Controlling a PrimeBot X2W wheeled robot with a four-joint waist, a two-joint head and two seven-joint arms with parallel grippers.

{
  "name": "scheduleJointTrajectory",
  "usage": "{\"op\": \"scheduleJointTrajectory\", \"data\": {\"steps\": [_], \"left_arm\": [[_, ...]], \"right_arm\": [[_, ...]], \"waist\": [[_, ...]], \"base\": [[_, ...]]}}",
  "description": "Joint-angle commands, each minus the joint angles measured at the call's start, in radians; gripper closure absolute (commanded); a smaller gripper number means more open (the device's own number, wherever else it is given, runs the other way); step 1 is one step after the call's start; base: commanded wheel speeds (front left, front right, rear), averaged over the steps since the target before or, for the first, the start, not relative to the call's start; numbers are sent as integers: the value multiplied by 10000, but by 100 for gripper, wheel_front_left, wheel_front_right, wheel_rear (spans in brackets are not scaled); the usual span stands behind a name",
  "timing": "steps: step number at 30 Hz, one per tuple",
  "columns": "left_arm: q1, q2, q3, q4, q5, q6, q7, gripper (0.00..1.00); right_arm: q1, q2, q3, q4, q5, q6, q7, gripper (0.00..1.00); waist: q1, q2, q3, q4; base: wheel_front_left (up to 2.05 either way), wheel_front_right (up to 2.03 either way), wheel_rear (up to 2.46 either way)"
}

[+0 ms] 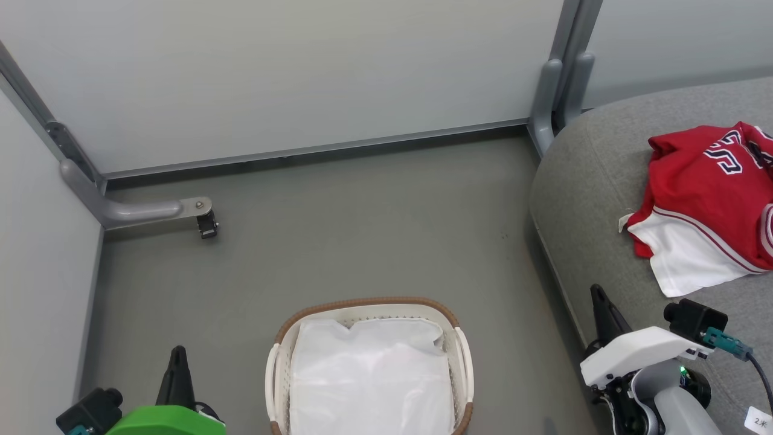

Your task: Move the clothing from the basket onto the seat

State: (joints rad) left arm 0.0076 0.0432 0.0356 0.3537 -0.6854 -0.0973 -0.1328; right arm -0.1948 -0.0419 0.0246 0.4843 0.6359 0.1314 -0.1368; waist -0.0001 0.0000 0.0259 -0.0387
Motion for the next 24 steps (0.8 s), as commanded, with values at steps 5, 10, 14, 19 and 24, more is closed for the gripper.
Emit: {"op": "scheduleJointTrajectory", "data": {"steps": [5, 10, 14, 19, 24], "left_arm": [[-377, 50, 127, -264, -893, -73, 231, 100], [-450, 54, 178, -329, -1566, -90, 411, 100], [-501, 57, 217, -381, -2061, -104, 542, 100], [-571, 61, 265, -449, -2669, -130, 711, 100], [-625, 65, 312, -510, -3222, -152, 863, 100]], "right_arm": [[-9, -51, -159, -389, 961, -4, 237, 100], [66, -56, -261, -559, 1665, -4, 418, 100], [112, -59, -337, -680, 2191, -5, 557, 100], [173, -64, -425, -832, 2832, -4, 722, 100], [244, -67, -510, -966, 3414, -5, 873, 100]], "waist": [[1, 0, -13, 22], [1, 0, -24, 42], [1, 0, -34, 57], [1, 0, -45, 77], [1, 0, -57, 96]], "base": [[0, 0, 0], [0, 0, 0], [0, 0, 0], [0, 0, 0], [0, 0, 0]]}}
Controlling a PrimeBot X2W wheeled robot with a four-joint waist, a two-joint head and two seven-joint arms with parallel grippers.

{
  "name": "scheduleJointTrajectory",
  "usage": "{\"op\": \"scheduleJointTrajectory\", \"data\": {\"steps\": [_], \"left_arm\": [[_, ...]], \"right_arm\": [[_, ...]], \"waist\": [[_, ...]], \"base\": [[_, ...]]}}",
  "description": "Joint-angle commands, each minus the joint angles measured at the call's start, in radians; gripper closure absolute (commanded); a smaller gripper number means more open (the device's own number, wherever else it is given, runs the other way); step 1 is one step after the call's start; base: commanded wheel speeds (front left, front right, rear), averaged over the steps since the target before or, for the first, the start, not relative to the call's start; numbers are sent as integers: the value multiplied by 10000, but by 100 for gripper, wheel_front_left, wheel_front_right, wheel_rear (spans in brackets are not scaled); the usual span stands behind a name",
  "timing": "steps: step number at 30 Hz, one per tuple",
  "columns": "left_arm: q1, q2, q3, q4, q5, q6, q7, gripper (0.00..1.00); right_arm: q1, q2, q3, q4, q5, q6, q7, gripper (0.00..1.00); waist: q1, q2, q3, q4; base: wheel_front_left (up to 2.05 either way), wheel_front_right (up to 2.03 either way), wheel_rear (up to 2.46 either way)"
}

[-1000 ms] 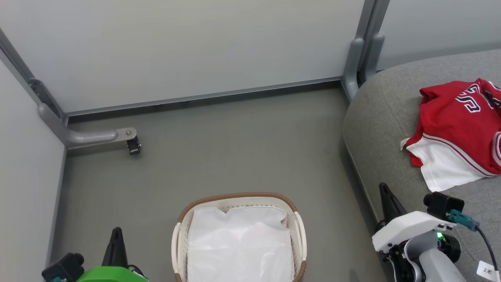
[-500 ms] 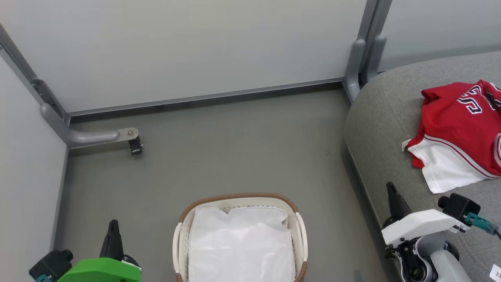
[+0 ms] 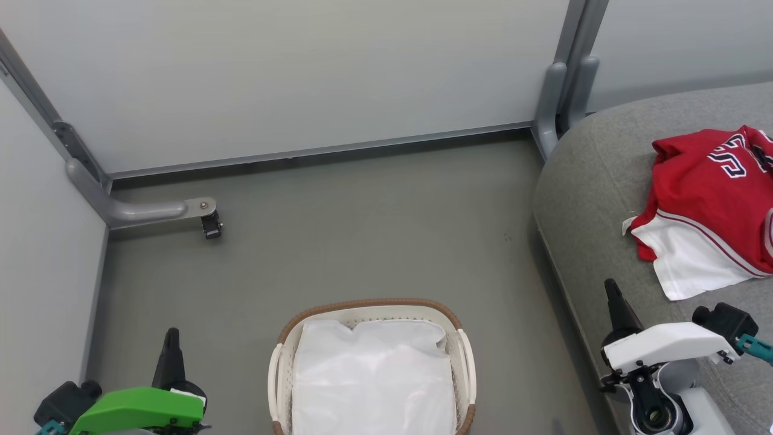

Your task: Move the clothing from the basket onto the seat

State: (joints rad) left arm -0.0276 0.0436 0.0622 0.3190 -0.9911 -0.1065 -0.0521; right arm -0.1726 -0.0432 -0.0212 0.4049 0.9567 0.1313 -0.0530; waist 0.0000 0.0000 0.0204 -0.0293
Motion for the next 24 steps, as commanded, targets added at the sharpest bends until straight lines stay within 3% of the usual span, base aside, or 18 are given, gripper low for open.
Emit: {"op": "scheduleJointTrajectory", "data": {"steps": [1, 24], "left_arm": [[-282, 62, 57, -176, -294, -65, 85, 100], [-529, 76, 242, -408, -2563, -144, 698, 100]], "right_arm": [[38, -55, -71, -203, 334, -3, 75, 100], [291, -70, -413, -762, 2720, -5, 701, 100]], "waist": [[0, 0, -4, 6], [0, 0, -57, 96]], "base": [[0, 0, 0], [0, 0, 0]]}}
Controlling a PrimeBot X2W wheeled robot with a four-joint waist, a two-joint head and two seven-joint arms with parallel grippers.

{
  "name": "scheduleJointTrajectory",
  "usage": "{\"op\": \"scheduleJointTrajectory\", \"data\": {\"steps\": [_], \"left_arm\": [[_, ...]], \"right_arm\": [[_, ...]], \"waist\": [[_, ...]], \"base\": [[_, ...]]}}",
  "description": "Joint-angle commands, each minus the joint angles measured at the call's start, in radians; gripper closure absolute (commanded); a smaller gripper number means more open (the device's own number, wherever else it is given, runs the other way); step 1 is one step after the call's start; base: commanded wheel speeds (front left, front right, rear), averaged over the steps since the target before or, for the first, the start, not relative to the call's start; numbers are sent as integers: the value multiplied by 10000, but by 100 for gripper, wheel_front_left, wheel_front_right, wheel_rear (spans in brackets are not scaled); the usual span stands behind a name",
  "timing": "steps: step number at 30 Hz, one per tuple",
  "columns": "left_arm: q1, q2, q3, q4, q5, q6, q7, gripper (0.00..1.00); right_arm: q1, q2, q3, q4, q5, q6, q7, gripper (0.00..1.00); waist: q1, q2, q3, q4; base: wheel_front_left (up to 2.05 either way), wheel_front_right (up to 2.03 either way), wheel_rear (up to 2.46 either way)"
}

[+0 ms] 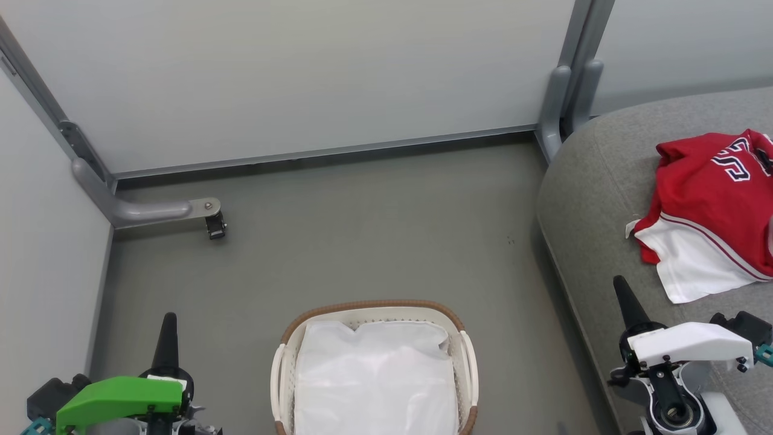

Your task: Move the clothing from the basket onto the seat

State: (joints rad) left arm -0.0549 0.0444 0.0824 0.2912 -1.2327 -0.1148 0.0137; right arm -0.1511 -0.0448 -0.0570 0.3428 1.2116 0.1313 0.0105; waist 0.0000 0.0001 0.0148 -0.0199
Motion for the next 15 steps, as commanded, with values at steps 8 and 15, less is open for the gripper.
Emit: {"op": "scheduleJointTrajectory", "data": {"steps": [8, 15], "left_arm": [[-336, 73, 93, -203, -849, -93, 232, 100], [-374, 77, 141, -249, -1410, -100, 390, 100]], "right_arm": [[161, -60, -161, -311, 914, -6, 261, 100], [198, -64, -240, -449, 1504, -6, 411, 100]], "waist": [[0, -1, -20, 34], [0, -1, -36, 61]], "base": [[0, 0, 0], [0, 0, 0]]}}
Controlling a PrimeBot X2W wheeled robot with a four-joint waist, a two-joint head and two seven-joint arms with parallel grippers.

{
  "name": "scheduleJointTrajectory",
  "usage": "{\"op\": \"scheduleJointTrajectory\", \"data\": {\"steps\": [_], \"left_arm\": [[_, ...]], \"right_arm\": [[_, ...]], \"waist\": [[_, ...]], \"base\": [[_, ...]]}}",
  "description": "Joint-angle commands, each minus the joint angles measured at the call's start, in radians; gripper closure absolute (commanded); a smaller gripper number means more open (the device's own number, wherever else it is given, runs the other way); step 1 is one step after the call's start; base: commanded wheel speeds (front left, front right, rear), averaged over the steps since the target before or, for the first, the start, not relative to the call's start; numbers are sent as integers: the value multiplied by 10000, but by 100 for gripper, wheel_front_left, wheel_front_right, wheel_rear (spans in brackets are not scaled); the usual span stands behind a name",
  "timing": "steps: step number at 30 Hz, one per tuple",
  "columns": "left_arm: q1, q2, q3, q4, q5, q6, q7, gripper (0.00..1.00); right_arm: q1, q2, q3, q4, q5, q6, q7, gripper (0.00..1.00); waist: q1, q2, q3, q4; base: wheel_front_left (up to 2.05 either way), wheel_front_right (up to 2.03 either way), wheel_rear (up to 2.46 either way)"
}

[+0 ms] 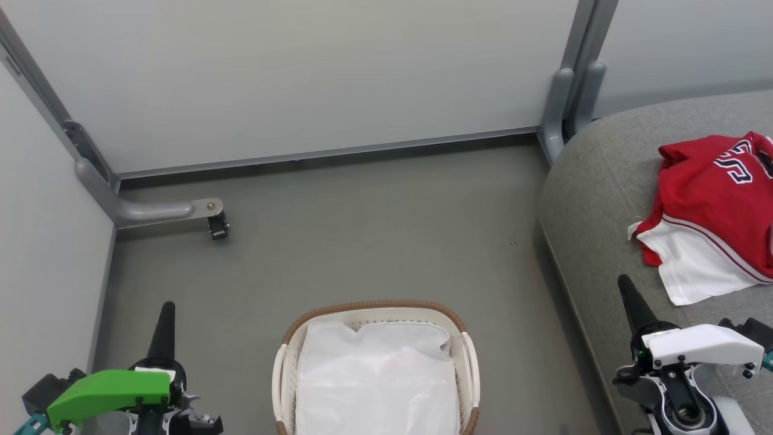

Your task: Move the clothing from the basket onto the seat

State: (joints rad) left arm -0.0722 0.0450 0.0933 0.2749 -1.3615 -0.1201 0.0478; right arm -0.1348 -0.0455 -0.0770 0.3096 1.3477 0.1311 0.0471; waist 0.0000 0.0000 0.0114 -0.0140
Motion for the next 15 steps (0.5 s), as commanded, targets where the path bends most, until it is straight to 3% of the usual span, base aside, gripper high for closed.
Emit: {"op": "scheduleJointTrajectory", "data": {"steps": [1, 15], "left_arm": [[-215, 72, 40, -95, -213, -49, 57, 100], [-329, 78, 135, -200, -1267, -90, 344, 100]], "right_arm": [[44, -57, -53, -137, 233, -4, 71, 100], [192, -67, -214, -388, 1324, -4, 345, 100]], "waist": [[0, 0, -4, 6], [0, 0, -36, 61]], "base": [[0, 0, 0], [0, 0, 0]]}}
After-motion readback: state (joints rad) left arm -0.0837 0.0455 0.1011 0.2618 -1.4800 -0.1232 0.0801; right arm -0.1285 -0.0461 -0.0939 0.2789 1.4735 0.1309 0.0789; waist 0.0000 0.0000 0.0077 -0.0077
